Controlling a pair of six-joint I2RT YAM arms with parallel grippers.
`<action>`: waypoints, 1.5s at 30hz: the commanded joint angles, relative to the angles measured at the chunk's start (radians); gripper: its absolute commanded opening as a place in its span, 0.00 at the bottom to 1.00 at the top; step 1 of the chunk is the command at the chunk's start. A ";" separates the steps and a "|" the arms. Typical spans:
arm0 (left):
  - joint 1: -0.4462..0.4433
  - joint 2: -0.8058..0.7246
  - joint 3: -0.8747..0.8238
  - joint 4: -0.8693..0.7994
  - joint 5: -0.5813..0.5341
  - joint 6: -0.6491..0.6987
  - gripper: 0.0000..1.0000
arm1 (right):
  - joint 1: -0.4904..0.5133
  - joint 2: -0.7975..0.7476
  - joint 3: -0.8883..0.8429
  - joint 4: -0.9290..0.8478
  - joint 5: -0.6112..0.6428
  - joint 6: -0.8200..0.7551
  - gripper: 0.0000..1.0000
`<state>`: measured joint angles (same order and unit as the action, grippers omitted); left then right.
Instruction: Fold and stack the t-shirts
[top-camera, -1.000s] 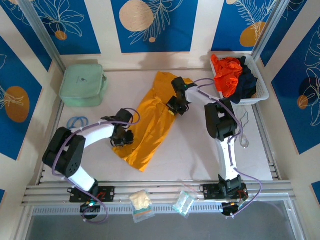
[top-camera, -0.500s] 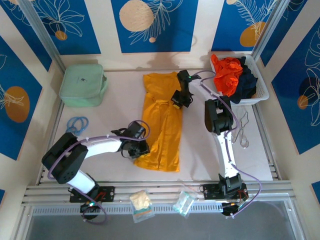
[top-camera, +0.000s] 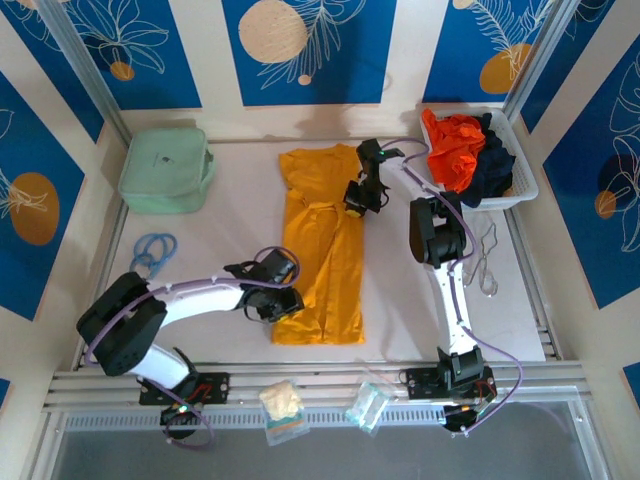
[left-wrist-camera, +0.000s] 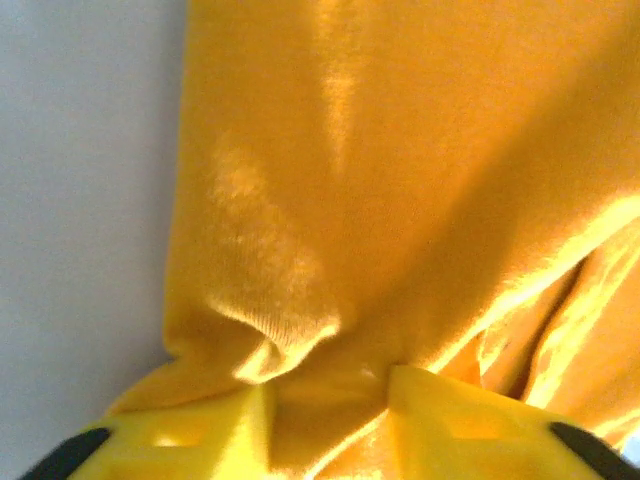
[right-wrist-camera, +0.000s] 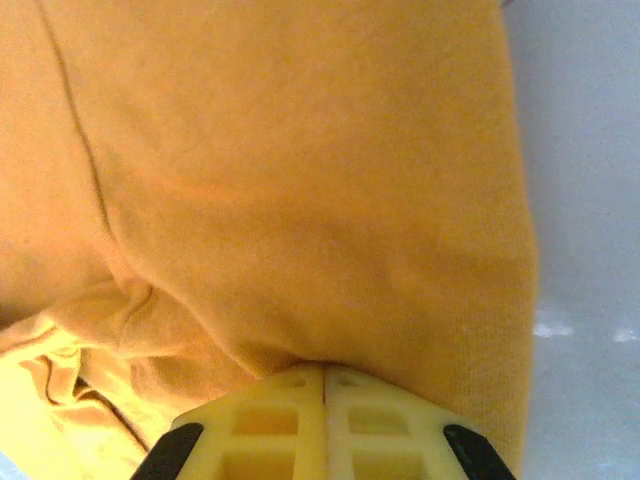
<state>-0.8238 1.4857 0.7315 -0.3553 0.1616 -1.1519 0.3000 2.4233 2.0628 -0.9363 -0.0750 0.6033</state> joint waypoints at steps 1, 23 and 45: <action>-0.010 -0.025 0.114 -0.172 -0.132 0.091 0.52 | 0.007 -0.125 -0.039 0.041 0.005 -0.102 0.00; -0.005 -0.341 0.297 0.456 -0.298 1.686 0.99 | 0.323 -1.606 -1.039 0.401 0.105 -1.277 0.67; -0.174 -0.648 0.040 -0.421 -0.169 2.605 0.84 | 0.617 -1.565 -1.327 -0.001 0.058 -1.860 0.69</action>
<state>-0.9745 0.8238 0.7860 -0.6605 0.0502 1.3201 0.8829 0.8230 0.7368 -0.9119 -0.0238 -1.1877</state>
